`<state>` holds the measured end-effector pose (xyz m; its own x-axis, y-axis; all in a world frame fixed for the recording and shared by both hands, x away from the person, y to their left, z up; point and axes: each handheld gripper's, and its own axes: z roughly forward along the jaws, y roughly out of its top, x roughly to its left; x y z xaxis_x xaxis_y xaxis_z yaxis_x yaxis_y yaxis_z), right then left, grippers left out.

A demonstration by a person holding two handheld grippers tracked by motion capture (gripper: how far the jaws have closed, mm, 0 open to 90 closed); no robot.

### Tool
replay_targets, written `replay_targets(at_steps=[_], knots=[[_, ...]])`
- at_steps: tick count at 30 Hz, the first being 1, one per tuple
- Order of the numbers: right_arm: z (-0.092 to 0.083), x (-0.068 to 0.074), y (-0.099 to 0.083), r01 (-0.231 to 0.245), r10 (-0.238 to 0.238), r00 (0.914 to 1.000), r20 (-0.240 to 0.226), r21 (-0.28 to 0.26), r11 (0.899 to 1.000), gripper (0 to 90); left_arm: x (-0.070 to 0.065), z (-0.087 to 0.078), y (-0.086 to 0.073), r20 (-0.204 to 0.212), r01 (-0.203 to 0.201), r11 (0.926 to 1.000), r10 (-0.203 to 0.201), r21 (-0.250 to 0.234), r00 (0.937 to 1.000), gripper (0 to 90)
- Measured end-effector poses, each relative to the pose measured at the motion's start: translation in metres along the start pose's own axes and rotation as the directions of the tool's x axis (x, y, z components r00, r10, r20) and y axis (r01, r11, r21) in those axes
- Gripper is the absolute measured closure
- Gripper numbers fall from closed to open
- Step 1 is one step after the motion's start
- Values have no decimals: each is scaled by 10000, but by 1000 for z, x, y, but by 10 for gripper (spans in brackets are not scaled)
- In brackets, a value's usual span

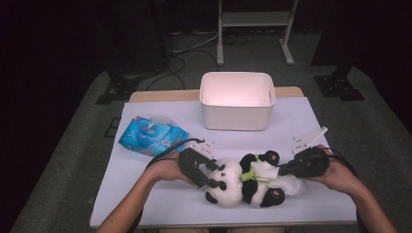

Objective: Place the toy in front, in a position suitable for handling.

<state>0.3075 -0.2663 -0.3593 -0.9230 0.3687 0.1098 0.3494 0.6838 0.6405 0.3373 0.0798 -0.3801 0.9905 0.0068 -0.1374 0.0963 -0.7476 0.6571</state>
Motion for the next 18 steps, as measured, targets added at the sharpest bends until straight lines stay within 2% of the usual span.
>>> replay_targets(at_steps=[8, 18], knots=[[-7, 0, 24, 410, -409, 9991, 90, -57, 9991, 868, -2, 0, 0, -60, -43, 10000, 43, 60, 10000, 398], [22, 6, 61, 1128, -1121, 9936, -142, 684, 9913, 863, -4, 0, 0, -81, -41, 10000, 42, 91, 10000, 397]])
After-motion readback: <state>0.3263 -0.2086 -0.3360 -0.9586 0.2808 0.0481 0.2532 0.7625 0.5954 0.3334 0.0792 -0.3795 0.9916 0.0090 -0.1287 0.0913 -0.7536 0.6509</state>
